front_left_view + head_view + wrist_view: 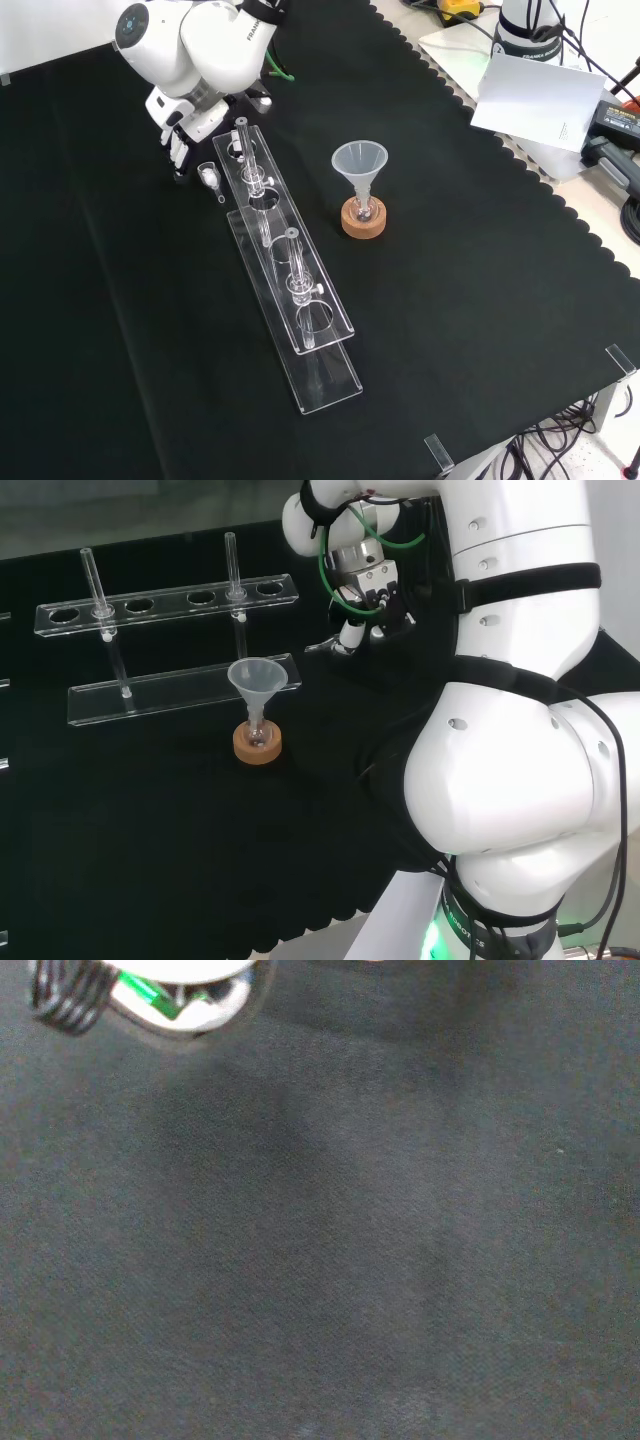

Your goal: Pick up the weighing funnel.

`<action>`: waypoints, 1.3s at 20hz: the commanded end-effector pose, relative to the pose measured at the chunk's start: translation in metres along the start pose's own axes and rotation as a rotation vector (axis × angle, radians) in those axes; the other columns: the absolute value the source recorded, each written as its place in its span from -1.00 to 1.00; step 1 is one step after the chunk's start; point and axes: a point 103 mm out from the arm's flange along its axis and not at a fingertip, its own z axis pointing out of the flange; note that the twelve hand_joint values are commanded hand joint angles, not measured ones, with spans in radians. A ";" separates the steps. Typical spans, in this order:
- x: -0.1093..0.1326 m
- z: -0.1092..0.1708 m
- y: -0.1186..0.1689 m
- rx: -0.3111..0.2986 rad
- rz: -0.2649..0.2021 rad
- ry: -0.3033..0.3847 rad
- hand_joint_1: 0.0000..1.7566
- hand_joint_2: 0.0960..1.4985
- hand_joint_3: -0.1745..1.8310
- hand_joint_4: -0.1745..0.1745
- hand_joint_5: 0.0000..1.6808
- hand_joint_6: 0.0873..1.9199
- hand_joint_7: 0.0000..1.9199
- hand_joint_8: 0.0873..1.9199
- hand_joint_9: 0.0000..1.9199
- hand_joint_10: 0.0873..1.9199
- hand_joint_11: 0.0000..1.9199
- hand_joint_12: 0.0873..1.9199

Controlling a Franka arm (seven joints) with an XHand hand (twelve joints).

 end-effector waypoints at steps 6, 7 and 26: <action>-0.001 0.003 0.003 0.010 -0.004 0.002 0.00 -0.27 -0.25 0.30 -0.02 -0.40 -0.43 -0.39 -0.19 -0.57 -0.52 0.31; -0.001 0.003 0.003 0.011 -0.004 0.003 0.00 -0.27 -0.25 0.30 -0.01 -0.40 -0.43 -0.39 -0.19 -0.57 -0.52 0.31; -0.002 0.007 0.003 0.027 -0.003 -0.014 0.00 -0.26 -0.25 0.28 -0.02 -0.39 -0.43 -0.39 -0.19 -0.57 -0.52 0.31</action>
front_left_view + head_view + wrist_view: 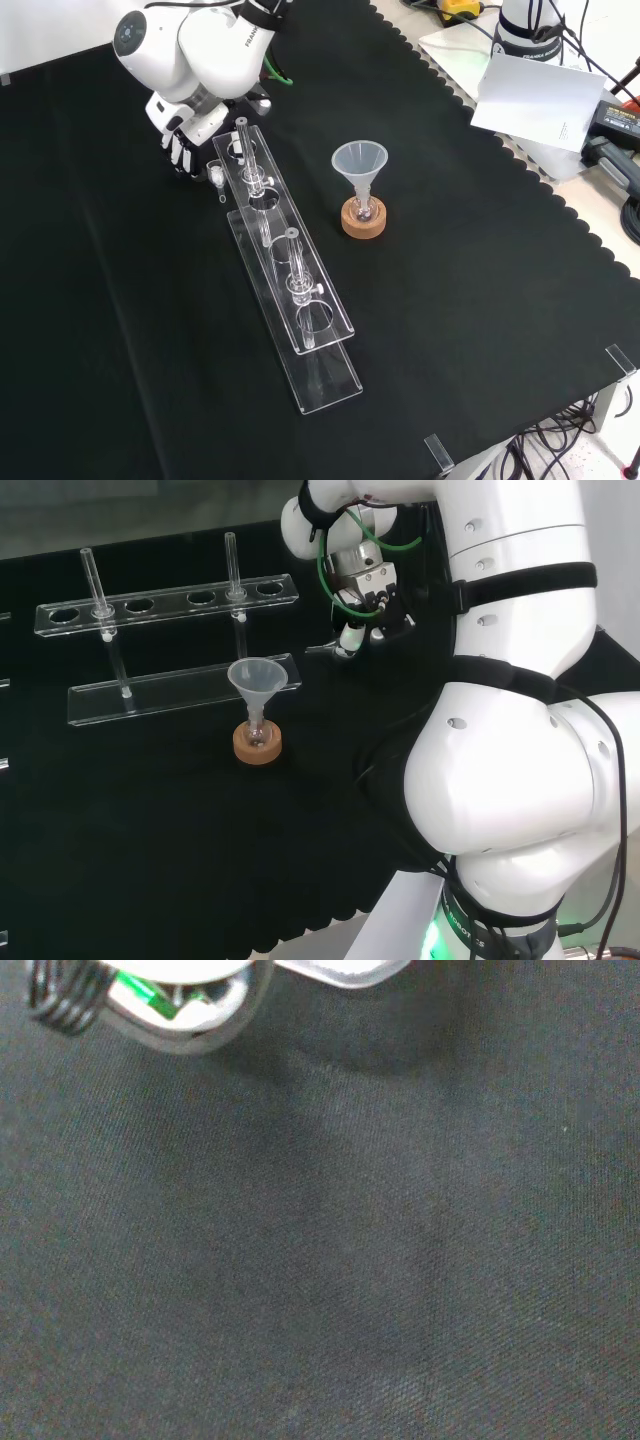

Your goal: Pick up the weighing funnel.

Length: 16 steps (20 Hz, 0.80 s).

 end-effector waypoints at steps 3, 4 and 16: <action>0.000 0.001 0.001 0.003 0.002 -0.007 0.00 -0.27 -0.25 0.26 -0.03 -0.39 -0.43 -0.39 -0.19 -0.57 -0.52 0.31; 0.000 0.002 0.001 0.002 0.004 -0.009 0.00 -0.27 -0.25 0.26 -0.02 -0.38 -0.44 -0.39 -0.19 -0.57 -0.52 0.31; -0.003 -0.020 -0.008 -0.054 0.065 -0.095 0.26 -0.16 -0.19 1.00 0.47 -0.29 -0.31 -0.41 0.01 -0.67 -0.17 0.08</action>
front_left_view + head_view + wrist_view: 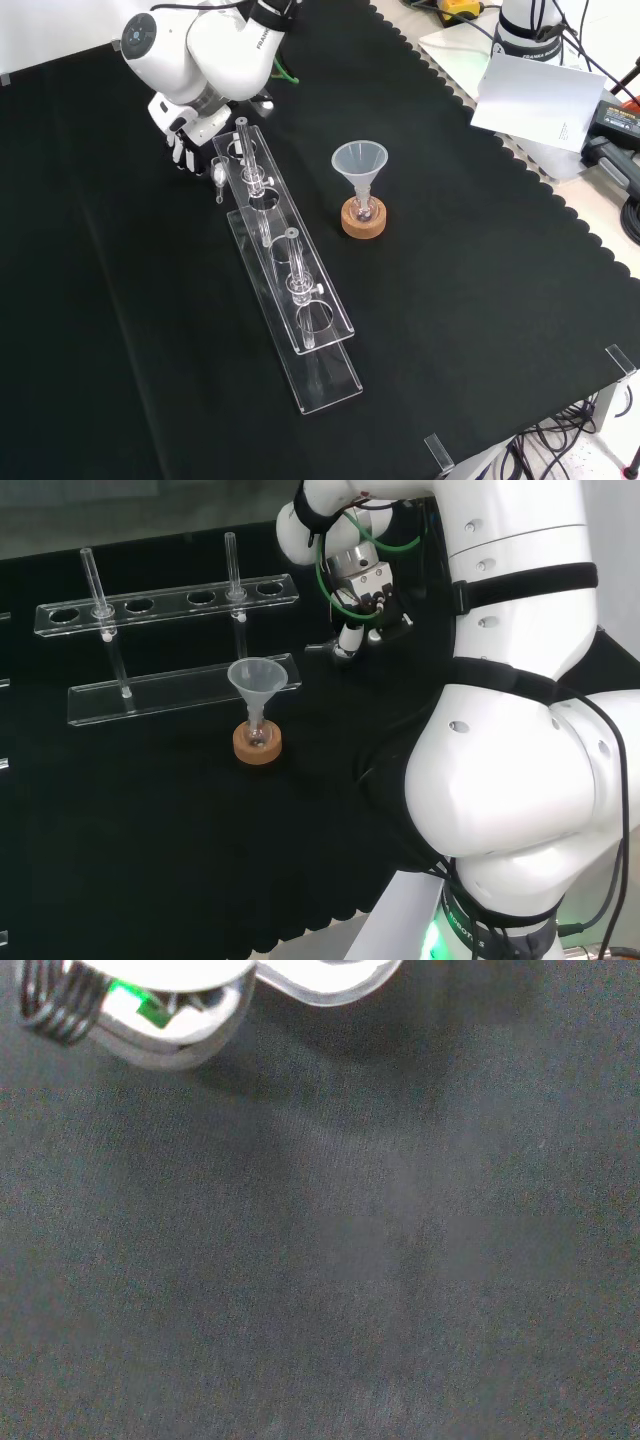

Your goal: Pick up the weighing funnel.

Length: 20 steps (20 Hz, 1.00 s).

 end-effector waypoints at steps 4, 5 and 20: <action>-0.016 -0.020 -0.013 -0.015 0.044 -0.024 0.25 -0.16 -0.19 1.00 0.46 -0.28 -0.30 -0.41 0.03 -0.70 -0.13 0.04; -0.019 -0.021 -0.015 -0.010 0.052 -0.007 0.25 -0.16 -0.19 1.00 0.46 -0.27 -0.30 -0.41 0.04 -0.71 -0.12 0.04; -0.039 -0.042 -0.069 -0.033 0.107 0.065 0.25 -0.16 -0.18 1.00 0.45 -0.27 -0.26 -0.41 0.10 -0.74 -0.03 -0.01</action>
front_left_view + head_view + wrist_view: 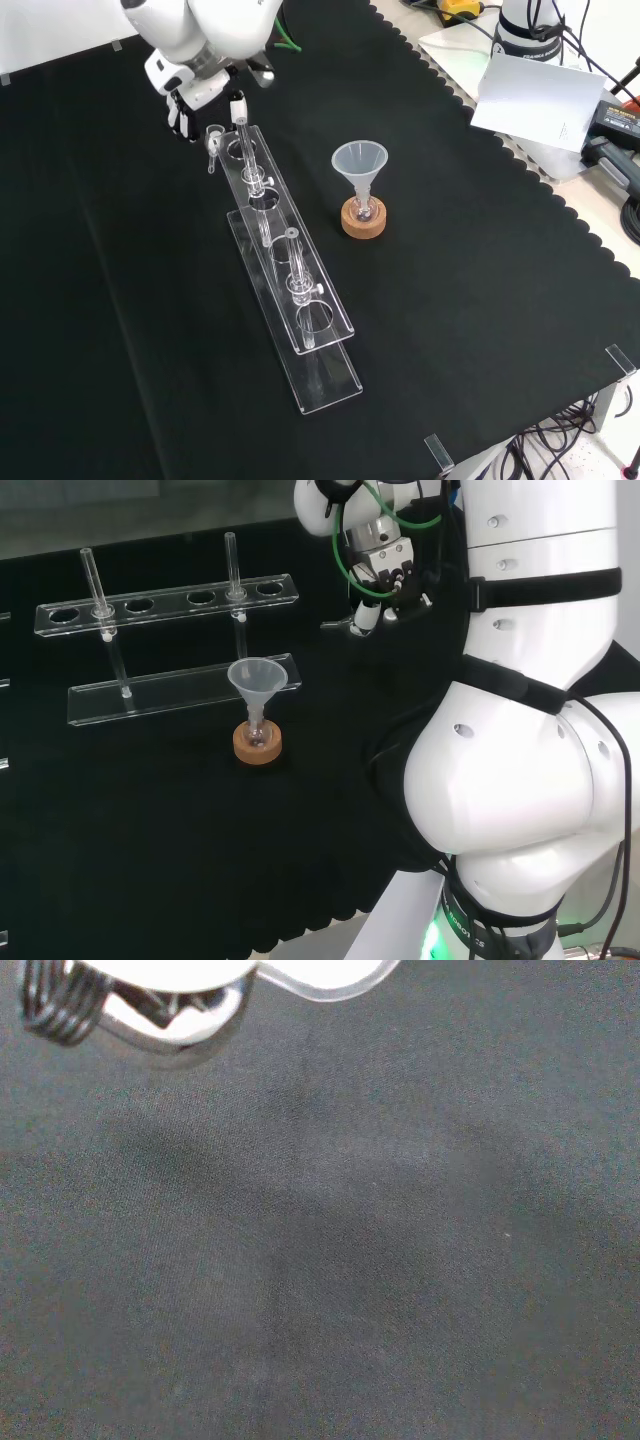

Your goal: Pick up the weighing funnel.

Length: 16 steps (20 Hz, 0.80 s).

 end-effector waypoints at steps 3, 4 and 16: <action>-0.010 -0.014 -0.040 -0.001 0.042 0.033 0.25 -0.16 -0.18 1.00 0.46 -0.27 -0.25 -0.41 0.11 -0.76 -0.02 -0.04; -0.009 -0.015 -0.045 -0.002 0.045 0.032 0.25 -0.16 -0.18 1.00 0.46 -0.27 -0.25 -0.41 0.11 -0.77 -0.01 -0.04; 0.010 -0.019 -0.102 -0.023 0.052 0.001 0.26 -0.18 -0.17 1.00 0.48 -0.30 -0.14 -0.42 0.16 -0.80 -0.01 -0.03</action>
